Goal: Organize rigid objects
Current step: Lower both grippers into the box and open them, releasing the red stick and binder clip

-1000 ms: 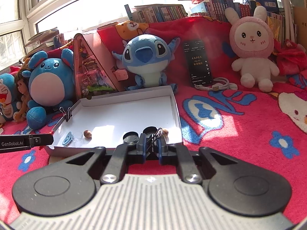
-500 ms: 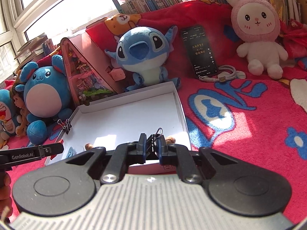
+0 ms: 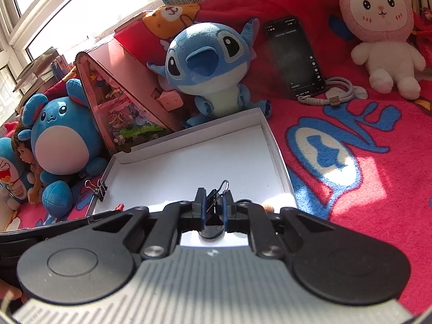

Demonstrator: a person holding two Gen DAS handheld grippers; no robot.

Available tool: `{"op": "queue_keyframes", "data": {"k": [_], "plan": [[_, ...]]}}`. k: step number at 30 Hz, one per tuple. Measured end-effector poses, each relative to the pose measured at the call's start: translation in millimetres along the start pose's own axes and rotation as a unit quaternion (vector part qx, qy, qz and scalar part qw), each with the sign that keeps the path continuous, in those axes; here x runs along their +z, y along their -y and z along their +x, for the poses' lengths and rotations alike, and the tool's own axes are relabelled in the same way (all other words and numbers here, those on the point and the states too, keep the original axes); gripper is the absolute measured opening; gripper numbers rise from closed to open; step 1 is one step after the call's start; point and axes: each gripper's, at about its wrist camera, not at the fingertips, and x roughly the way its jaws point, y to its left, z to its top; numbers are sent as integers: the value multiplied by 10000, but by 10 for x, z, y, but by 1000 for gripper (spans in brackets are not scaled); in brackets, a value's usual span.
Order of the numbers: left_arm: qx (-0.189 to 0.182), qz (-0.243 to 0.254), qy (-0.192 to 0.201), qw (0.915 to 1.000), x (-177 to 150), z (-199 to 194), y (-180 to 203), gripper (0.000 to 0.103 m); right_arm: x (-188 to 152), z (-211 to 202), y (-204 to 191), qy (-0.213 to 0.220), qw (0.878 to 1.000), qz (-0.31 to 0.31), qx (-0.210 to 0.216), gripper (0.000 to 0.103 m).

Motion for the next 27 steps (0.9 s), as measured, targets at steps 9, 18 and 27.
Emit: {"op": "queue_keyframes", "data": {"k": [9,18,27], "plan": [[-161,-34,-192,9997,-22,252,115,10,-39,202,-112,-213,9997,5,142,15],[-229,29,-273,9994,-65,407,154,11,-110,339,-125,-315,9989,218,285,15],[-232,-22,-305,9993,-100,443,84,11,-174,434,-127,-338,9984,326,318,15]]}}
